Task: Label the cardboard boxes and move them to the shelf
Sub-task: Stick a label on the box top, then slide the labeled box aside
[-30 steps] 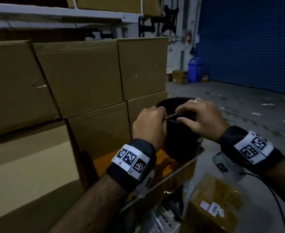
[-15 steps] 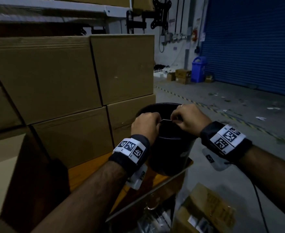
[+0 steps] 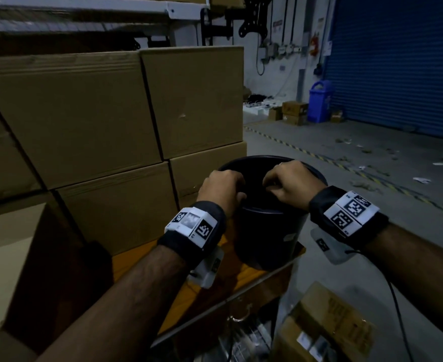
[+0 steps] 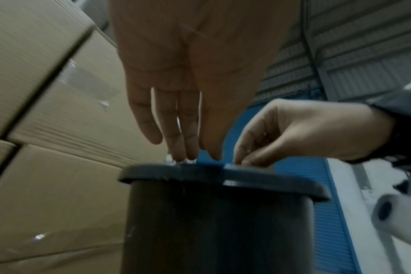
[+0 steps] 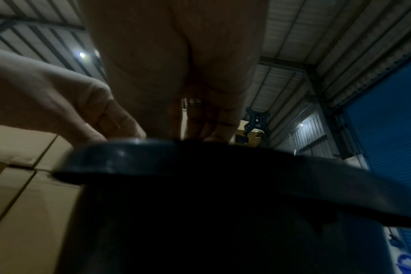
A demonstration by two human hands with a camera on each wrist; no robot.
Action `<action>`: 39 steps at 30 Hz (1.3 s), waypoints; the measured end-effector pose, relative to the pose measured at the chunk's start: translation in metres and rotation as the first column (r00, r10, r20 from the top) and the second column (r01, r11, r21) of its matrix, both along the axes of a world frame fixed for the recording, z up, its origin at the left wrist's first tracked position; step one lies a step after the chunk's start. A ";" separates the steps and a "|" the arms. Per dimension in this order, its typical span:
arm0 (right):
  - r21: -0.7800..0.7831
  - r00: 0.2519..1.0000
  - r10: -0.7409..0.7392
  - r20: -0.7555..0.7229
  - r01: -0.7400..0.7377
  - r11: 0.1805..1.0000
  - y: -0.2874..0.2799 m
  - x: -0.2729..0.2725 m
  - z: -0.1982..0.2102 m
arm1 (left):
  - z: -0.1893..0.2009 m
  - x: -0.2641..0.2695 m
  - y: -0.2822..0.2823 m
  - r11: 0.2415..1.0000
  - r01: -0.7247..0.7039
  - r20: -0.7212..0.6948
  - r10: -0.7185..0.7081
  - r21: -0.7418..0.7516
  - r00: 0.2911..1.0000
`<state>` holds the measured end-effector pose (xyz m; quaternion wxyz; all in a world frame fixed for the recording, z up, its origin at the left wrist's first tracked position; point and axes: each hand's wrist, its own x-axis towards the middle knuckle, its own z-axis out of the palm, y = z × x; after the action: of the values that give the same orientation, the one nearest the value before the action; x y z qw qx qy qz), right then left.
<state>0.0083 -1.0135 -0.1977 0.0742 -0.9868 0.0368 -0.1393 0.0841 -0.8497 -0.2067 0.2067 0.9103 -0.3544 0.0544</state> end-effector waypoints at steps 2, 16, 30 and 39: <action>0.023 0.999 0.020 0.044 -0.021 1.000 0.006 -0.001 0.004 | 0.004 -0.002 0.013 1.000 -0.008 0.009 0.008 -0.006 1.000; 0.151 0.912 0.337 0.235 -0.377 0.914 0.157 0.019 0.048 | 0.073 -0.056 0.191 0.972 -0.235 0.041 0.236 -0.029 0.971; -0.046 0.759 0.572 -0.312 -0.613 0.789 0.415 0.046 0.061 | 0.067 -0.068 0.470 0.815 -0.429 0.008 0.463 0.390 0.886; -0.208 0.623 0.456 -0.636 -0.707 0.676 0.478 0.081 0.029 | 0.025 -0.050 0.525 0.840 -0.344 -0.272 0.478 0.420 0.835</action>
<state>0.0889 -0.5351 -0.1684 -0.1216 -0.9284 -0.3076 0.1695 0.0343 -0.3245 -0.1816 0.0849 0.9812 -0.1060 -0.1372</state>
